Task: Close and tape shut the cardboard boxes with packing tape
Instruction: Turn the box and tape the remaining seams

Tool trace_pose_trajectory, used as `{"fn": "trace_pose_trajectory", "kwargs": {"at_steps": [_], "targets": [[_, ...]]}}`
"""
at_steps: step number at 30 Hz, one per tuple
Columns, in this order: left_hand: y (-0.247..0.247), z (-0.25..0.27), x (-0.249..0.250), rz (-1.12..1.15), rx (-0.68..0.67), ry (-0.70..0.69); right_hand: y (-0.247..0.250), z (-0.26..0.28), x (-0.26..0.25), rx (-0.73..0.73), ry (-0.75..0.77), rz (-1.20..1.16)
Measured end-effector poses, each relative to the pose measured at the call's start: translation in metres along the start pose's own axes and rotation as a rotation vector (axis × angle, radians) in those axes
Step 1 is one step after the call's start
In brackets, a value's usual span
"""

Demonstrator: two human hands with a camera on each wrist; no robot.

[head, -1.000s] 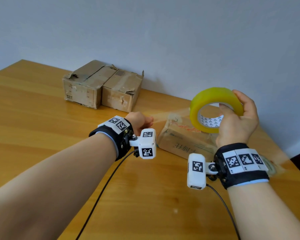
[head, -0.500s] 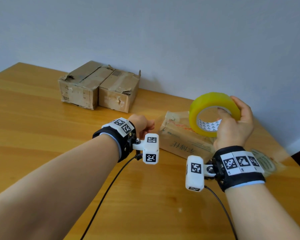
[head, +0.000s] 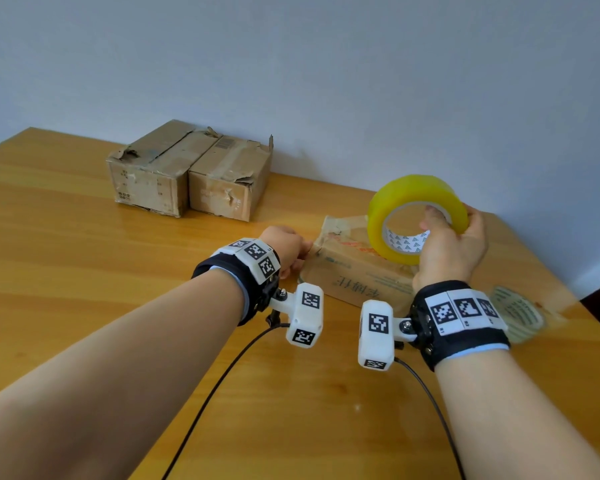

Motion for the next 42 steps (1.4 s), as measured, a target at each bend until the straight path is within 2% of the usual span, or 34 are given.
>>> {"fn": "trace_pose_trajectory", "kwargs": {"at_steps": [3,7,10,12,13,15,17,19,24,28,30,34,38,42], "targets": [[0.003,-0.002,0.001,-0.103,0.004,-0.104,0.0,0.0,-0.001,0.004,0.01,0.021],[0.005,0.0,0.0,-0.264,0.01,-0.116,0.0,0.001,-0.001,0.018,0.01,0.044],[0.016,-0.002,0.01,-0.311,0.121,-0.14,0.0,0.001,0.0,0.021,0.009,0.068],[0.026,0.005,0.026,-0.228,0.207,-0.253,0.0,0.001,-0.001,0.028,0.007,0.078],[0.027,0.012,0.034,-0.206,0.203,-0.328,0.0,0.001,-0.001,0.033,0.008,0.083],[0.019,0.025,0.044,-0.208,0.069,-0.423,0.0,0.002,-0.002,0.038,0.011,0.105],[0.006,0.031,0.044,-0.289,-0.079,-0.421,-0.001,0.002,-0.003,0.039,0.011,0.116],[0.002,0.027,0.045,-0.36,-0.11,-0.42,-0.003,0.004,-0.005,0.033,0.009,0.122],[0.022,0.008,0.063,-0.446,0.098,-0.439,-0.016,0.012,-0.01,-0.126,-0.001,0.216],[0.023,0.002,0.077,-0.574,0.243,-0.496,-0.028,0.019,-0.003,-0.273,-0.092,0.262],[0.015,0.0,0.08,-0.579,0.207,-0.516,-0.03,0.023,0.001,-0.333,-0.107,0.295],[-0.004,-0.001,0.07,-0.513,-0.001,-0.447,-0.034,0.027,-0.004,-0.39,-0.093,0.282],[-0.005,-0.015,0.063,-0.613,-0.043,-0.421,-0.033,0.025,-0.007,-0.421,-0.095,0.293],[-0.002,-0.007,0.065,-0.7,-0.056,-0.388,-0.032,0.025,-0.01,-0.453,-0.099,0.32]]}}
Point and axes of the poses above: each hand's wrist, its own z-axis away from the middle knuckle, its own y-axis out of the back of the hand, x = y × z, the point moved 6 cm from there along -z, towards the middle knuckle
